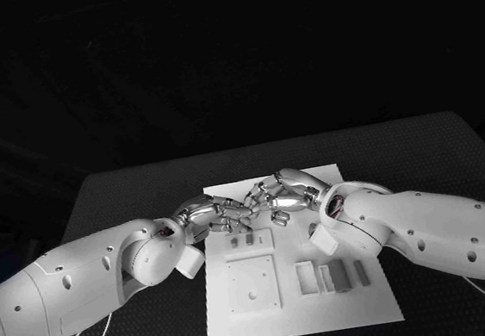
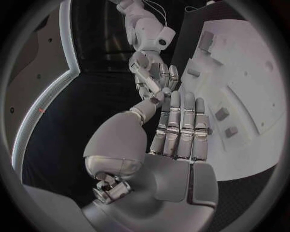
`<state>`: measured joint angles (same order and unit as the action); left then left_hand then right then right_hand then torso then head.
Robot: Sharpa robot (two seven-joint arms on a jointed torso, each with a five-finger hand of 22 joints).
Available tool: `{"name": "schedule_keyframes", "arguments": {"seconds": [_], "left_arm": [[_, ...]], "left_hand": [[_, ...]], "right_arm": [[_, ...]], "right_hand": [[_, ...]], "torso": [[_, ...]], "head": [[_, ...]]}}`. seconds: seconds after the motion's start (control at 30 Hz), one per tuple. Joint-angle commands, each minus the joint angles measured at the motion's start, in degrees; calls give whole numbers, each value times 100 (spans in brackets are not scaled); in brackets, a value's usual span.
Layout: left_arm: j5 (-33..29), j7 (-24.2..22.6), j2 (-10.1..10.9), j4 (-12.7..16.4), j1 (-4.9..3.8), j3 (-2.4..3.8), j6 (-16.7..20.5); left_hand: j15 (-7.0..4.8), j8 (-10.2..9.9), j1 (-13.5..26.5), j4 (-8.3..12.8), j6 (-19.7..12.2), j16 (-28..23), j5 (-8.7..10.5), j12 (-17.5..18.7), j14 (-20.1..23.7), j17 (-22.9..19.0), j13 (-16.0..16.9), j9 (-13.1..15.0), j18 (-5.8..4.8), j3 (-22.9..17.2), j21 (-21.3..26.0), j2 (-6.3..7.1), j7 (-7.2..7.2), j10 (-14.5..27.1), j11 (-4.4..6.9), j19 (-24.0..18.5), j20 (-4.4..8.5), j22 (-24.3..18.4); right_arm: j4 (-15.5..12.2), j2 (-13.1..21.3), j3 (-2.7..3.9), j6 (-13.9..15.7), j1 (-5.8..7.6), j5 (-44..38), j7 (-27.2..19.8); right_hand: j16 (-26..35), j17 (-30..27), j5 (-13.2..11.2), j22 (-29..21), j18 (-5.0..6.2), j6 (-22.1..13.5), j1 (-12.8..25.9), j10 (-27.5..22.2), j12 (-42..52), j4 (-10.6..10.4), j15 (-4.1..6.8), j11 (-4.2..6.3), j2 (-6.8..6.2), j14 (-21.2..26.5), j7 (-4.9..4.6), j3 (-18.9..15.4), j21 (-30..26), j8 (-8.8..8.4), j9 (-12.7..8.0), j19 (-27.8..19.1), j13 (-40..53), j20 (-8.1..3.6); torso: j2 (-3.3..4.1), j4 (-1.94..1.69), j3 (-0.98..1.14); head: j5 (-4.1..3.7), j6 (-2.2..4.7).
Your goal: Assemble the parts on the task board
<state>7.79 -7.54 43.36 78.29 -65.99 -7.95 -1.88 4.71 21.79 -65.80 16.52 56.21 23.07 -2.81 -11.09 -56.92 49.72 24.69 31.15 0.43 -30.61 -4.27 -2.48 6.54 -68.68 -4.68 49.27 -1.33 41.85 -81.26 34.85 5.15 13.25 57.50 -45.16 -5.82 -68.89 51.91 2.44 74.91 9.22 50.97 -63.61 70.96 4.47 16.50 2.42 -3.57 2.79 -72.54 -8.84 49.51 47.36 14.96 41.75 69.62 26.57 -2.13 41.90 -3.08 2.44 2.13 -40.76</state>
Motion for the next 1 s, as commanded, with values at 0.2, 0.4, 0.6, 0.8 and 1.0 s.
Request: {"name": "schedule_keyframes", "arguments": {"seconds": [0.2, 0.4, 0.6, 0.8, 1.0], "left_arm": [[25, -105, -28, 51, -8, 11, -146], [27, -92, -30, 51, -8, 11, -170], [29, -90, -32, 46, -8, 11, -174], [29, -82, -30, 42, -8, 11, -163], [29, -74, -25, 41, -8, 11, -167]], "left_hand": [[-8, 20, 72, 6, 32, 9, 0, -44, -41, 60, 142, 76, -43, -79, 7, 11, -42, 66, 9, 32, 10, -4], [-9, 22, 81, 7, 32, 3, 0, -52, -44, 83, 197, 101, -43, -97, 5, 11, -44, 79, 11, 32, 10, -3], [-11, 24, 88, 6, 34, -1, -1, -59, -49, 102, 242, 120, -43, -111, 4, 12, -46, 85, 14, 31, 9, -1], [-14, 25, 97, 5, 37, -5, -1, -67, -56, 121, 287, 138, -43, -124, 3, 13, -46, 89, 17, 32, 9, 1], [-16, 23, 103, 5, 36, -9, -1, -70, -59, 133, 318, 150, -43, -134, 2, 14, -46, 96, 18, 32, 9, 2]], "right_arm": [[4, 1, -5, 127, -10, -219, -1], [0, 4, -5, 177, -10, -284, -21], [0, 9, -5, 187, -10, -344, -30], [-3, 11, -5, 153, -10, -367, -49], [-1, 17, -5, 136, -10, -367, -50]], "right_hand": [[-40, 17, 32, 110, 578, -87, -52, 55, -22, 29, 32, -13, -273, 0, -67, -76, 33, -90, -66, 9, -26, -50], [-62, 35, 32, 111, 578, -152, -195, 56, -25, 37, 23, -22, -510, 6, -95, -501, 56, -161, -125, 1, -37, -94], [-63, 38, 33, 107, 578, -158, -260, 45, -31, 38, 17, -29, -594, 17, -103, -769, 54, -192, -160, -19, -49, -84], [-62, 39, 34, 102, 578, -102, -324, 51, -28, 34, 20, -25, -585, 24, -94, -915, 46, -185, -180, -34, -59, -70], [-59, 38, 33, 99, 578, -51, -323, 65, -23, 29, 30, -15, -555, 25, -76, -974, 42, -172, -189, -36, -62, -58]], "torso": [[1, -3, -1], [0, -4, -2], [1, -3, -3], [1, -3, -3], [1, -3, -3]], "head": [[-10, 0], [-13, 2], [-13, 7], [-13, 7], [-13, 7]]}}
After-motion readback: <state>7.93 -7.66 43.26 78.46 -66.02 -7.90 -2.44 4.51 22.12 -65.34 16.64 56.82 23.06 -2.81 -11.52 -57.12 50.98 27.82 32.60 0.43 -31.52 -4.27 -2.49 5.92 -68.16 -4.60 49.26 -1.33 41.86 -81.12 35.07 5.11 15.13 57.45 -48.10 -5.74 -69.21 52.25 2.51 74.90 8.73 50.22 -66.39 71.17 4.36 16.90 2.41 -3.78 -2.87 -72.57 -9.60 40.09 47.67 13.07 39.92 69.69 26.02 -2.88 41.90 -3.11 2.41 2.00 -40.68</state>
